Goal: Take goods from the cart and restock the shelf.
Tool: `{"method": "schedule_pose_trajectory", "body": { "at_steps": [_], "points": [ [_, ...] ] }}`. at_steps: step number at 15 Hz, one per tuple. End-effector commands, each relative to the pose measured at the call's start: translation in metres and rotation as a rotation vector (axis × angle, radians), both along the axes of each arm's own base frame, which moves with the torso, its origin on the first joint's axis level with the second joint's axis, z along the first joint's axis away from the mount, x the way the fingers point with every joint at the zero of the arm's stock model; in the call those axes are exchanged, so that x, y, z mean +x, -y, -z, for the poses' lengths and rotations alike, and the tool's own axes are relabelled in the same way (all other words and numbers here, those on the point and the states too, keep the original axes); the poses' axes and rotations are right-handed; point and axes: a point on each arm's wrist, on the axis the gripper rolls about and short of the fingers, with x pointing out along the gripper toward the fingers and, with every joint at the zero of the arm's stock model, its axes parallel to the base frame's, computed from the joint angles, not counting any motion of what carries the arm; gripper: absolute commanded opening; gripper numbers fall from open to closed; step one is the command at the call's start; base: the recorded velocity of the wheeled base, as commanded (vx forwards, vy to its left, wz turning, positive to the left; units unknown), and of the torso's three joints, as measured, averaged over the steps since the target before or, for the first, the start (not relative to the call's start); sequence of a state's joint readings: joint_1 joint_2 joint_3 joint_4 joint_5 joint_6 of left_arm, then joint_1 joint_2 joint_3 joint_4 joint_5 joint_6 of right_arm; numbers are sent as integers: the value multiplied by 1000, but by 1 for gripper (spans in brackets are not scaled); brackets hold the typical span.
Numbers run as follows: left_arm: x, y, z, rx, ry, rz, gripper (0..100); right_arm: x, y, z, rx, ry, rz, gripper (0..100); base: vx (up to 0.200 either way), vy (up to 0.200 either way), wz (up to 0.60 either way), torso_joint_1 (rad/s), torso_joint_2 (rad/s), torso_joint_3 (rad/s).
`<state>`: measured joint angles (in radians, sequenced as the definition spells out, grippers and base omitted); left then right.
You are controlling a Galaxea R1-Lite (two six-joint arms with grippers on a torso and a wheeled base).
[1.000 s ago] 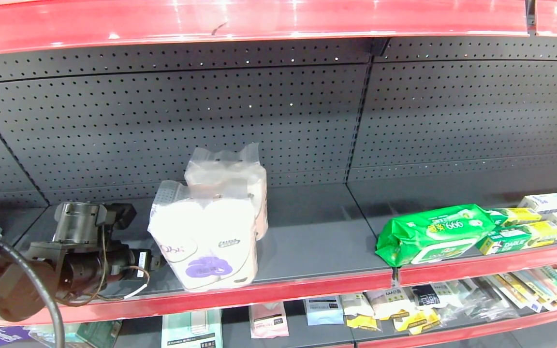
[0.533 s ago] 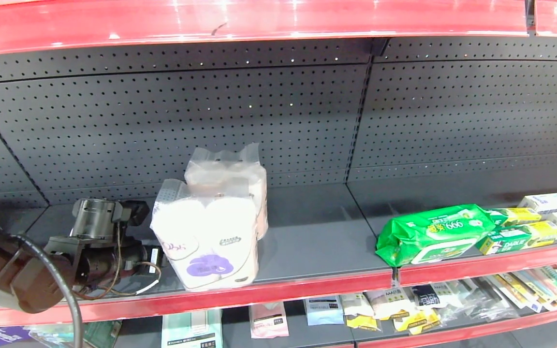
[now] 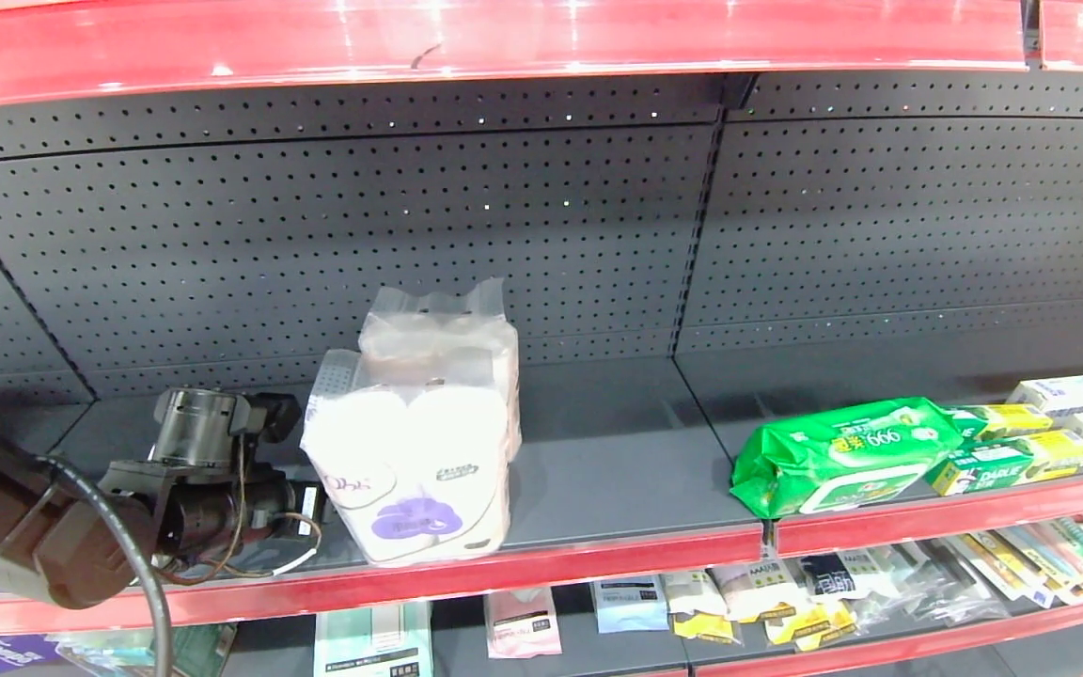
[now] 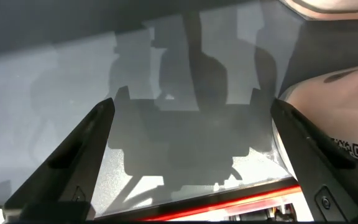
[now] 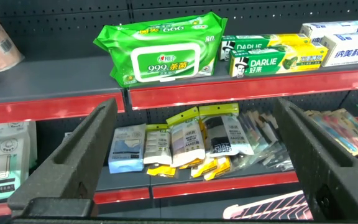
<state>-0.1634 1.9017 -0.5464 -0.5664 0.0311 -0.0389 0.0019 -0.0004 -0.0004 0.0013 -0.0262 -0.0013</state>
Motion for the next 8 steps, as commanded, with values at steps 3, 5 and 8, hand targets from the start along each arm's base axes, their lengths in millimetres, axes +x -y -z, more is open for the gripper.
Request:
{"method": "schedule_pose_trajectory", "body": {
  "at_steps": [3, 5, 8],
  "points": [
    [-1, 4, -2, -2, 5, 16, 100, 0, 0, 0, 0, -1, 0, 100, 0, 0, 0, 0, 0, 0],
    [0, 5, -3, -2, 13, 18, 100, 0, 0, 0, 0, 2, -1, 100, 0, 0, 0, 0, 0, 0],
    [0, 5, -4, -1, 16, 17, 100, 0, 0, 0, 0, 0, -1, 100, 0, 0, 0, 0, 0, 0]
  ]
}}
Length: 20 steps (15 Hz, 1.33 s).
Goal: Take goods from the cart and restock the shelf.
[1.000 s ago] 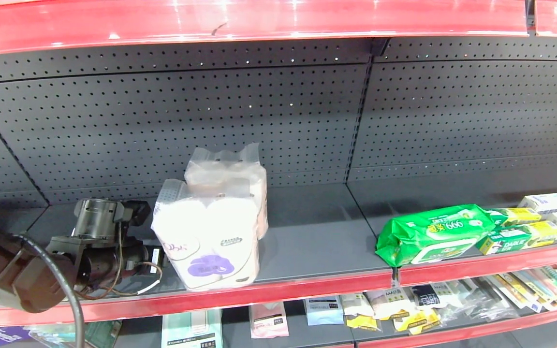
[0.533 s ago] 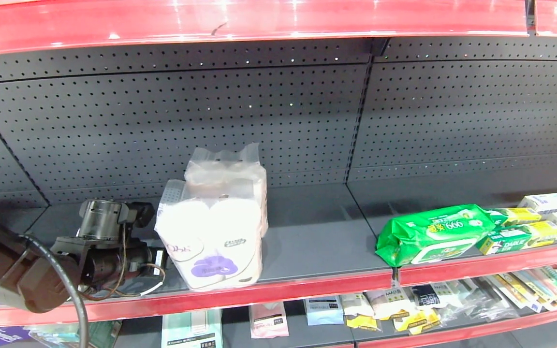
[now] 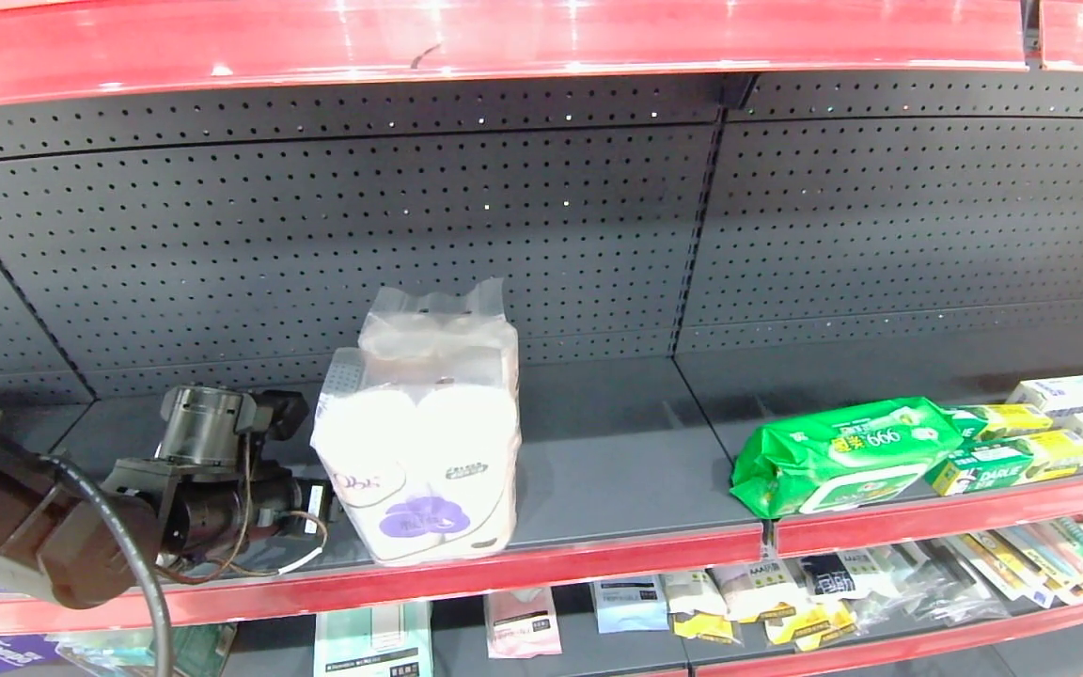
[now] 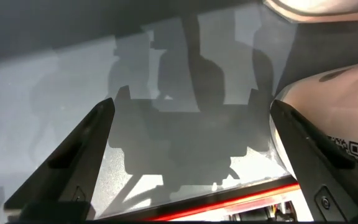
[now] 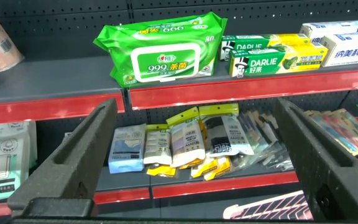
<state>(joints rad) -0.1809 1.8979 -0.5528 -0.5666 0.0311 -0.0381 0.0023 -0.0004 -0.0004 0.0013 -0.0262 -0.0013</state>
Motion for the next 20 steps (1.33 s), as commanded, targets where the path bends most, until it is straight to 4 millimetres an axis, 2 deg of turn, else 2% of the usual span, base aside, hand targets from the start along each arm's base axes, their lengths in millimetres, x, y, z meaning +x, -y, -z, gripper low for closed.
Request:
{"method": "schedule_pose_trajectory", "body": {
  "at_steps": [1, 6, 9, 10, 12, 16, 18, 20],
  "points": [
    [0, 0, -2, -1, 7, -1, 100, 0, 0, 0, 0, -1, -1, 100, 0, 0, 0, 0, 0, 0],
    [-1, -2, -8, -3, 33, -7, 100, 0, 0, 0, 0, -3, 1, 100, 0, 0, 0, 0, 0, 0],
    [3, -19, -43, 33, 171, -16, 100, 0, 0, 0, 0, -3, -1, 100, 0, 0, 0, 0, 0, 0],
    [2, -21, -48, 41, 191, -11, 100, 0, 0, 0, 0, -1, 1, 100, 0, 0, 0, 0, 0, 0],
    [-7, -28, -66, 67, 255, 9, 100, 0, 0, 0, 0, 0, 1, 100, 0, 0, 0, 0, 0, 0],
    [-18, -33, -78, 66, 301, -6, 100, 0, 0, 0, 0, -1, -1, 100, 0, 0, 0, 0, 0, 0],
    [-38, -34, -88, 62, 339, -5, 100, 0, 0, 0, 0, 0, -1, 100, 0, 0, 0, 0, 0, 0],
    [-65, -36, -88, 54, 347, 4, 100, 0, 0, 0, 0, -3, 1, 100, 0, 0, 0, 0, 0, 0]
  ]
}}
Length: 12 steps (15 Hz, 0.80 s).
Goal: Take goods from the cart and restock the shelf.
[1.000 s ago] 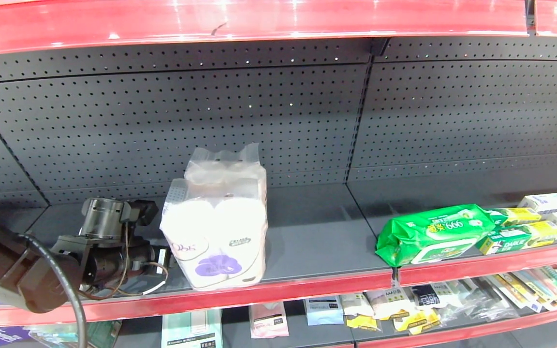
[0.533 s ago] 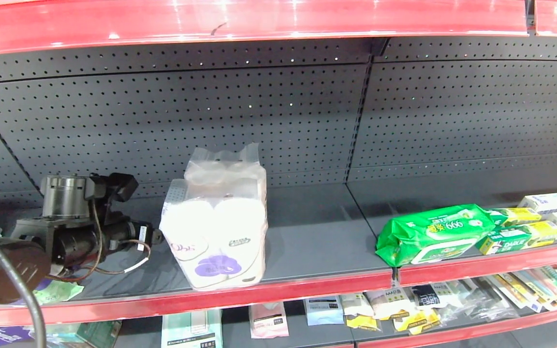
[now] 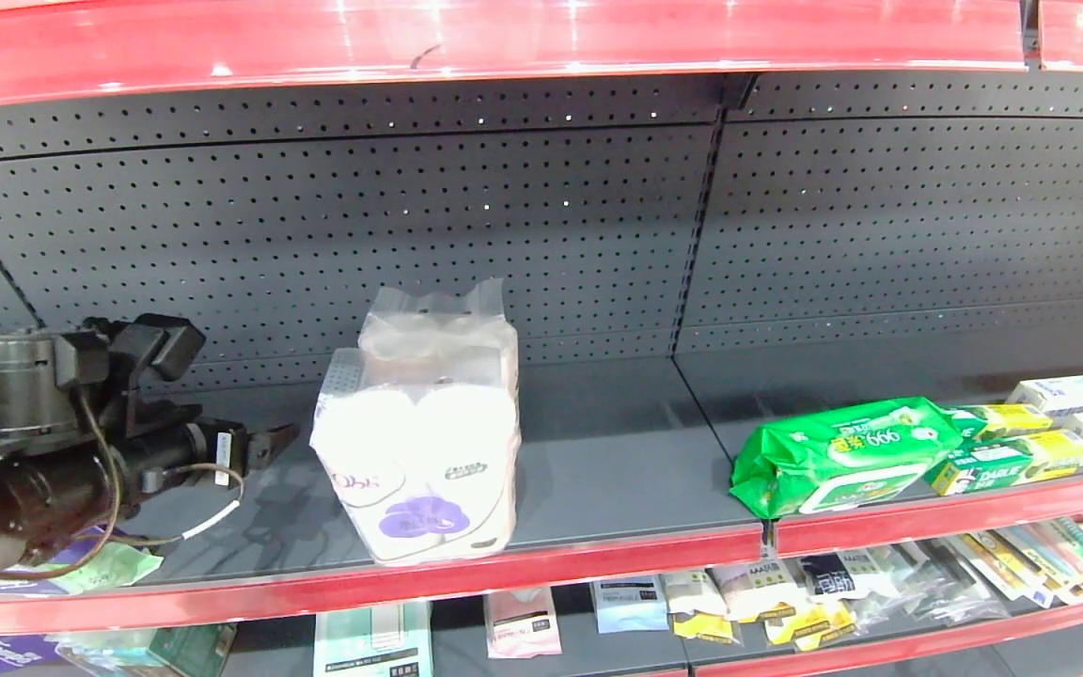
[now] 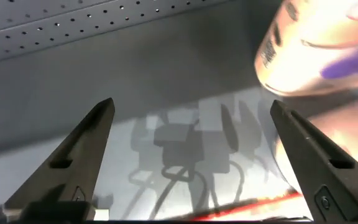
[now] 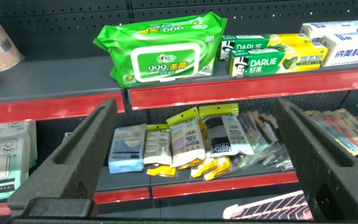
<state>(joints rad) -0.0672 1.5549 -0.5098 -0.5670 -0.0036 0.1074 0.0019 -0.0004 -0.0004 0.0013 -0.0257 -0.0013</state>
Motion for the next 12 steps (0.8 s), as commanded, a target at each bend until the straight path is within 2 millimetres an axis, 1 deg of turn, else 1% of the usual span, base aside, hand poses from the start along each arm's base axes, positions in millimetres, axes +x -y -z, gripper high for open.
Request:
{"method": "schedule_pose_trajectory", "body": {
  "at_steps": [1, 4, 6, 7, 9, 10, 12],
  "points": [
    [-36, -3, -8, -5, 50, 3, 100, 0, 0, 0, 0, 0, -1, 100, 0, 0, 0, 0, 0, 0],
    [-61, -11, -20, -11, 123, -26, 100, 0, 0, 0, 0, 0, 1, 100, 0, 0, 0, 0, 0, 0],
    [-79, -15, -31, -15, 180, -43, 100, 0, 0, 0, 0, 0, 1, 100, 0, 0, 0, 0, 0, 0],
    [-97, -16, -38, -19, 208, -41, 100, 0, 0, 0, 0, -1, 1, 100, 0, 0, 0, 0, 0, 0],
    [-149, -14, -46, -42, 242, 22, 100, 0, 0, 0, 0, -1, 1, 100, 0, 0, 0, 0, 0, 0],
    [-172, -14, -46, -53, 255, 30, 100, 0, 0, 0, 0, -3, -1, 100, 0, 0, 0, 0, 0, 0],
    [-204, -14, -44, -104, 327, 10, 100, 0, 0, 0, 0, -1, 1, 100, 0, 0, 0, 0, 0, 0]
  ]
}}
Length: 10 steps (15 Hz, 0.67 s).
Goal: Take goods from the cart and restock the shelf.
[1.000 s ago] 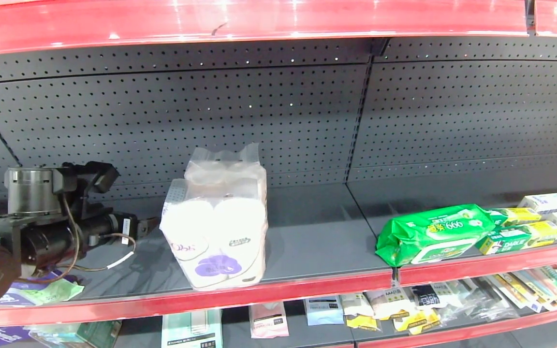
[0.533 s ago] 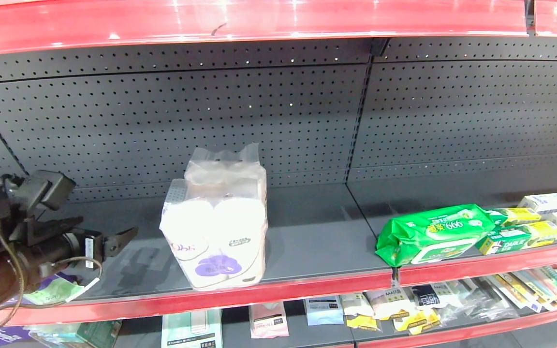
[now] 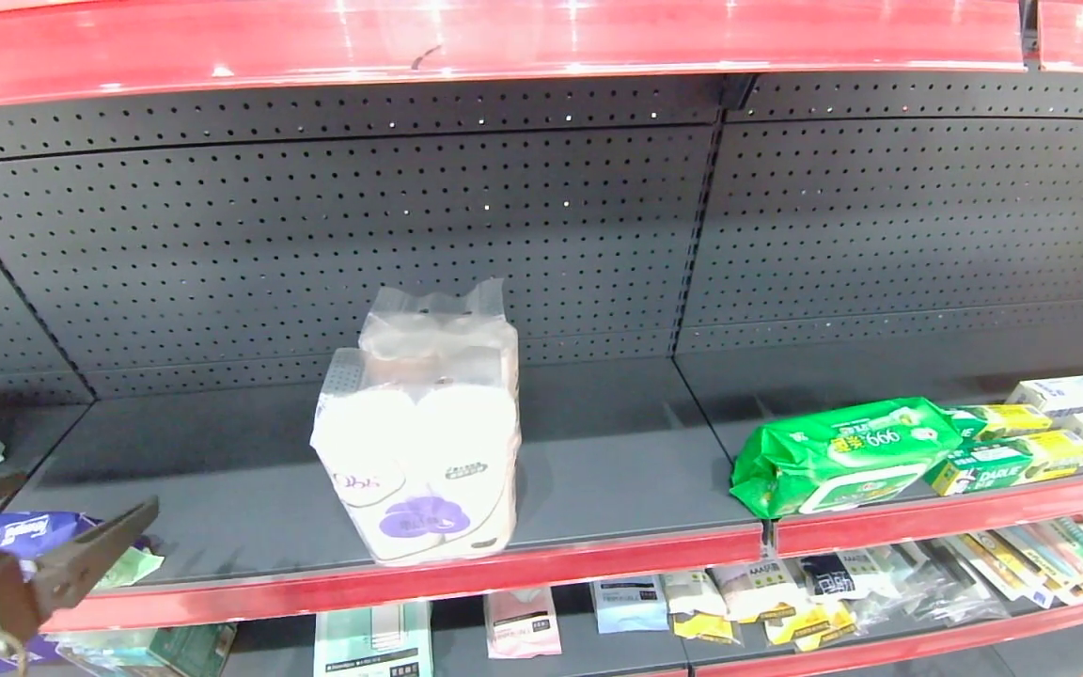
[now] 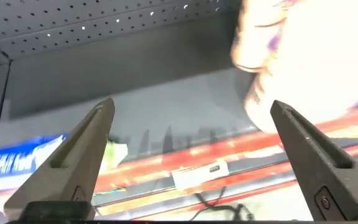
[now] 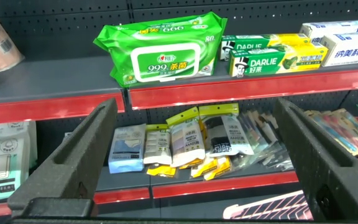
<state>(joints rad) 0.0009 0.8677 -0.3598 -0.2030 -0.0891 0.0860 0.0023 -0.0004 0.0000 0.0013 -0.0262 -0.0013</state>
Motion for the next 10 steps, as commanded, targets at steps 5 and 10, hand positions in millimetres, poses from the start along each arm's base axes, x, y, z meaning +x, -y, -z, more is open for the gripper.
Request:
{"method": "schedule_pose_trajectory", "body": {
  "at_steps": [5, 10],
  "points": [
    [-130, 1, 63, -52, 218, 33, 100, 0, 0, 0, 0, -2, -1, 100, 0, 0, 0, 0, 0, 0],
    [-130, 0, 90, -70, 182, -6, 100, 0, 0, 0, 0, 1, -1, 100, 0, 0, 0, 0, 0, 0]
  ]
}}
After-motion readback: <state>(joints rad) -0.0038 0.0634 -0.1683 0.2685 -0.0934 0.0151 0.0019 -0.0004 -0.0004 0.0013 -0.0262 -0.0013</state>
